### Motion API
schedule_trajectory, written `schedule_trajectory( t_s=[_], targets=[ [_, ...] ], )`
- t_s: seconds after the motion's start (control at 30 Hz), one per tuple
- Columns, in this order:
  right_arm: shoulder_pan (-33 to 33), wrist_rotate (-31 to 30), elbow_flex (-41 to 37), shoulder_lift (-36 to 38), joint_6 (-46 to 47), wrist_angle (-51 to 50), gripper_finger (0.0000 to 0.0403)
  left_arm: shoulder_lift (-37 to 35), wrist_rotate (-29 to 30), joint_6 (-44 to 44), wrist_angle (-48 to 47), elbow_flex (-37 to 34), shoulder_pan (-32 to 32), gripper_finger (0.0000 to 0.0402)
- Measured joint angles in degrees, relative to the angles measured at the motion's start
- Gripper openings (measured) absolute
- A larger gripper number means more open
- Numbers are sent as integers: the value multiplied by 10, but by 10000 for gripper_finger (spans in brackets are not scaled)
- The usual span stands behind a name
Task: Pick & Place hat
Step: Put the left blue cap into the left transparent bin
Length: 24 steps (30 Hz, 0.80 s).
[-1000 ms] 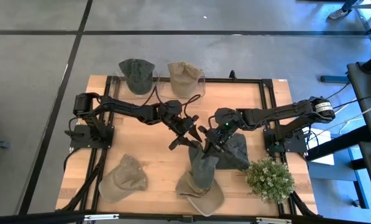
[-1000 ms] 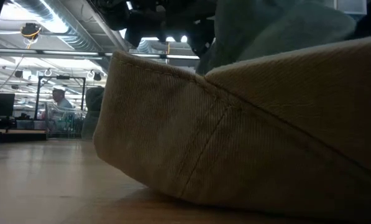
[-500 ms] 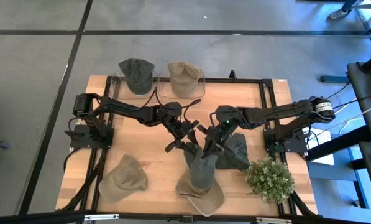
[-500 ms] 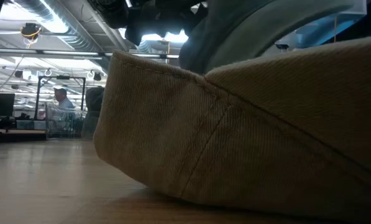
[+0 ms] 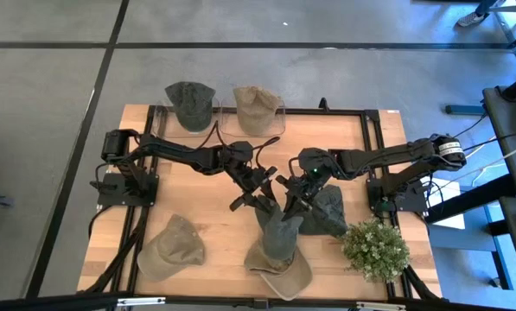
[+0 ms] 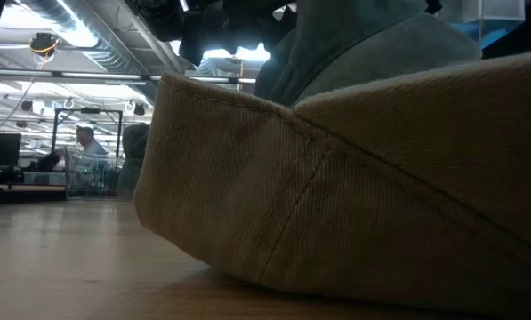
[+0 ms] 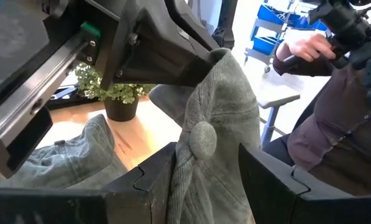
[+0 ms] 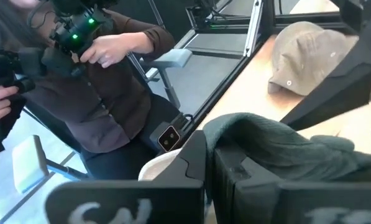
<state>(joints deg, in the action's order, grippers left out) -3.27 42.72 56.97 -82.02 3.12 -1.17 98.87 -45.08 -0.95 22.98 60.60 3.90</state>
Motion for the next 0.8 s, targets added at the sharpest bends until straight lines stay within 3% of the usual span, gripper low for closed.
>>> schedule_trajectory(
  t_s=[0.53, 0.8],
  targets=[
    [0, 5, 0, 0, 10, -29, 5, 0, -1, 11, -1, 0, 0, 162],
    [0, 4, 0, 0, 10, -41, 5, 0, 0, 4, -1, 0, 0, 118]
  ],
)
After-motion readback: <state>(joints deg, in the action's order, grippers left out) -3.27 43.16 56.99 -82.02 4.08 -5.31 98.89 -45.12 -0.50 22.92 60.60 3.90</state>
